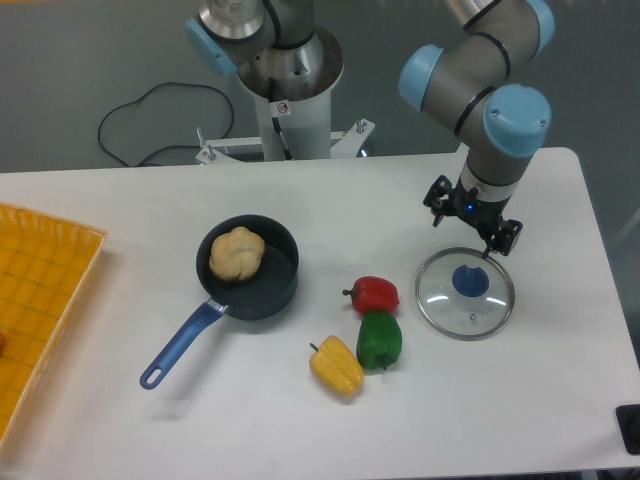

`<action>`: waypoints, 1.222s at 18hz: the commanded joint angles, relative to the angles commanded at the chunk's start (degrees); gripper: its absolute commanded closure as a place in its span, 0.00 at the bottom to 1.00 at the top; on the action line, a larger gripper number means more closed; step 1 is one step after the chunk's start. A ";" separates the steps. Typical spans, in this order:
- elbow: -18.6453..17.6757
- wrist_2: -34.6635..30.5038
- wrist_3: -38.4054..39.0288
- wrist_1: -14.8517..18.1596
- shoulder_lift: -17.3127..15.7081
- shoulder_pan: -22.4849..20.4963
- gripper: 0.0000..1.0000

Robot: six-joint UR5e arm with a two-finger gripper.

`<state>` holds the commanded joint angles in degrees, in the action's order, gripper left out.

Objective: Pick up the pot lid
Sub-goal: 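Move the open gripper over the blue knob of the glass lid, then lower the gripper onto the blue knob of the glass lid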

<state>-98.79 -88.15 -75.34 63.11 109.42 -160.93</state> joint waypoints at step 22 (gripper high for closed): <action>4.04 -0.35 5.64 -6.15 7.56 0.35 0.00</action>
<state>-94.75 -88.51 -69.70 56.95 116.98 -160.58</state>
